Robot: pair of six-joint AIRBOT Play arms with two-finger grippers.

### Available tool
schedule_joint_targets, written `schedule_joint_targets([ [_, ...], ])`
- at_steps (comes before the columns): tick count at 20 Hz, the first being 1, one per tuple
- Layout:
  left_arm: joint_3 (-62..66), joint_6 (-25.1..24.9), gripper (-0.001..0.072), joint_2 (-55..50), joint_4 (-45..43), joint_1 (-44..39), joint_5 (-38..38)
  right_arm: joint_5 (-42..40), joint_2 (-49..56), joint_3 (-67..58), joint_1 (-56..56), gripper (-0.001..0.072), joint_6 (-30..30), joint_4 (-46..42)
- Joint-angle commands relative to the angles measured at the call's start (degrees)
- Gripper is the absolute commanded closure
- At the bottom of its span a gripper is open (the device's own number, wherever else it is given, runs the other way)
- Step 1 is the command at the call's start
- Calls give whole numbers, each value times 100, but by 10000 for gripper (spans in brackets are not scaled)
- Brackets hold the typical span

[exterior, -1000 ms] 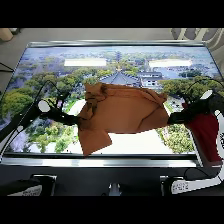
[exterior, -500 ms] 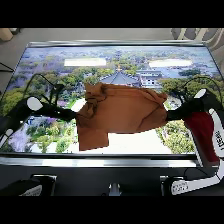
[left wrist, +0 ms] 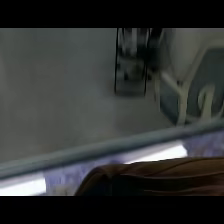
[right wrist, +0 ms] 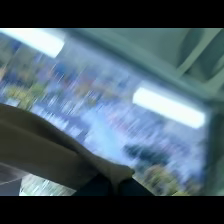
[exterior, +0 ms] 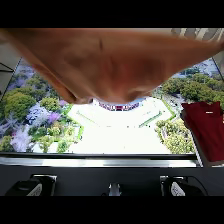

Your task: Fold the shirts.

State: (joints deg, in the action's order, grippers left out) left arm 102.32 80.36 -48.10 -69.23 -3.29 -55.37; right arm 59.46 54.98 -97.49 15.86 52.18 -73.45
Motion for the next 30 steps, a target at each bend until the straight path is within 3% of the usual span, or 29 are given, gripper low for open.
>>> schedule_joint_targets([
  [1,1425,601,681,706,-66,94,964,-514,-1641,-516,0,692,-26,-531],
  [7,1392,728,681,927,-107,96,603,155,-2000,-516,0,692,-46,-592],
  [10,1349,730,681,846,-621,96,-118,841,-1698,-507,0,691,-59,-632],
  [13,551,730,681,688,-1084,96,-1154,1532,-1091,-50,0,691,72,-455],
  [16,-968,728,681,450,-1117,94,-1335,2098,-278,907,-2,693,-61,-356],
  [19,-2767,730,681,133,-1016,94,-802,1659,507,1805,-2,693,-127,-249],
  [23,-4428,726,681,-555,-299,94,455,1099,1867,1934,-2,692,-125,-188],
  [26,-4559,678,681,-1268,-59,94,1091,251,2476,1934,-44,692,-417,260],
  [30,-4059,409,680,-2212,-57,94,1674,-1161,3038,1746,-575,692,-590,39],
])
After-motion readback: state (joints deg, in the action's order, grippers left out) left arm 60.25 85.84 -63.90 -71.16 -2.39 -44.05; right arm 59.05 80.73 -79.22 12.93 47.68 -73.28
